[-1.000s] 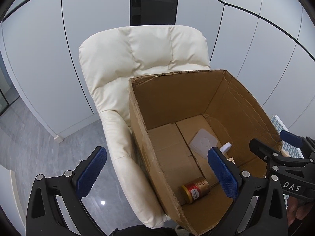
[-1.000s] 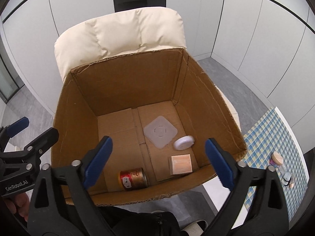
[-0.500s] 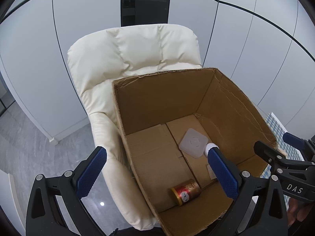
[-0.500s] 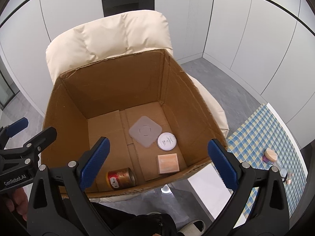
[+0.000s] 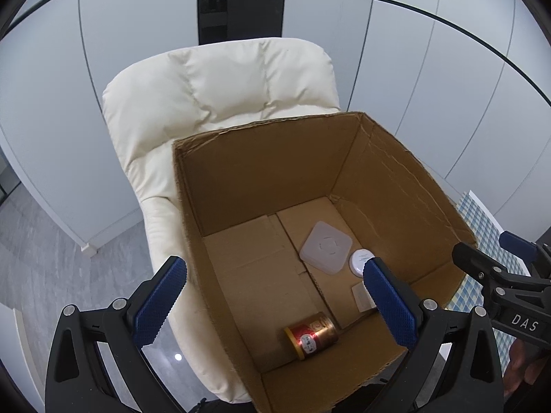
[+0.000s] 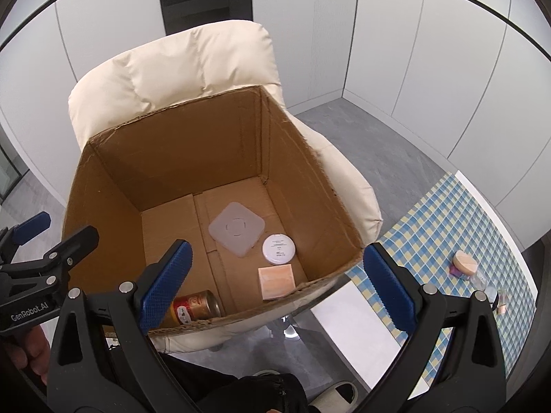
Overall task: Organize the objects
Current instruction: 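Withdraw both open tools up out of the box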
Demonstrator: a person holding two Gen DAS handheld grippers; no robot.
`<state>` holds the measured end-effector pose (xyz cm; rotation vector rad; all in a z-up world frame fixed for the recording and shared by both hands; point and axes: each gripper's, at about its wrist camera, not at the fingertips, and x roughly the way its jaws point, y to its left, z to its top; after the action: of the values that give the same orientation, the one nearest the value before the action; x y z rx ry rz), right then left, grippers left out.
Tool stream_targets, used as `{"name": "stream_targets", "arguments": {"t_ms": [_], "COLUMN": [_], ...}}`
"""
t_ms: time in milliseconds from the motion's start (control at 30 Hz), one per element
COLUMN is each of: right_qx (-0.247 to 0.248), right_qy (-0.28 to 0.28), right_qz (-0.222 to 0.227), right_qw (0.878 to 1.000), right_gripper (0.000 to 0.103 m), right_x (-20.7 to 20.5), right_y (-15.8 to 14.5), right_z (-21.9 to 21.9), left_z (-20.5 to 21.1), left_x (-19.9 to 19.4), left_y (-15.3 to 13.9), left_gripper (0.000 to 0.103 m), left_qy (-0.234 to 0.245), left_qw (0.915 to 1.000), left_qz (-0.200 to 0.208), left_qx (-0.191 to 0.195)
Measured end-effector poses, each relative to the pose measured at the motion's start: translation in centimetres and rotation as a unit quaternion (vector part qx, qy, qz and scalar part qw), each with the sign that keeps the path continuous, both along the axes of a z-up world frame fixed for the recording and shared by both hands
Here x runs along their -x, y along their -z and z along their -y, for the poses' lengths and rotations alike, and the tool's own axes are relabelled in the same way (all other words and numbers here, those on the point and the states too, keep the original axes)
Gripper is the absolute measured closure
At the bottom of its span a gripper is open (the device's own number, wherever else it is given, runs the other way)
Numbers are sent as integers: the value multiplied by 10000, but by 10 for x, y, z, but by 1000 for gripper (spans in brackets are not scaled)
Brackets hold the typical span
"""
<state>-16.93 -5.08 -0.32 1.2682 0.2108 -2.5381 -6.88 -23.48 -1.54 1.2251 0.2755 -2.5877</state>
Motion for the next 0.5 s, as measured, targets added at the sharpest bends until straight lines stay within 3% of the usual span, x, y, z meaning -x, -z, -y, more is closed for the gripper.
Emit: {"name": "stream_targets", "arguments": {"t_ms": [500], "right_qx": [31], "right_qy": [280], "right_qz": [35], "right_qw": [9996], "right_gripper": [2], "right_x": [3], "right_y": [0], "right_z": [-35], "left_z": [-32], "left_x": [16], "left_y": [3], "left_gripper": [0], "left_qy": [289], "left_qw": [9996], "left_qz": [43], "left_qx": [-11]}}
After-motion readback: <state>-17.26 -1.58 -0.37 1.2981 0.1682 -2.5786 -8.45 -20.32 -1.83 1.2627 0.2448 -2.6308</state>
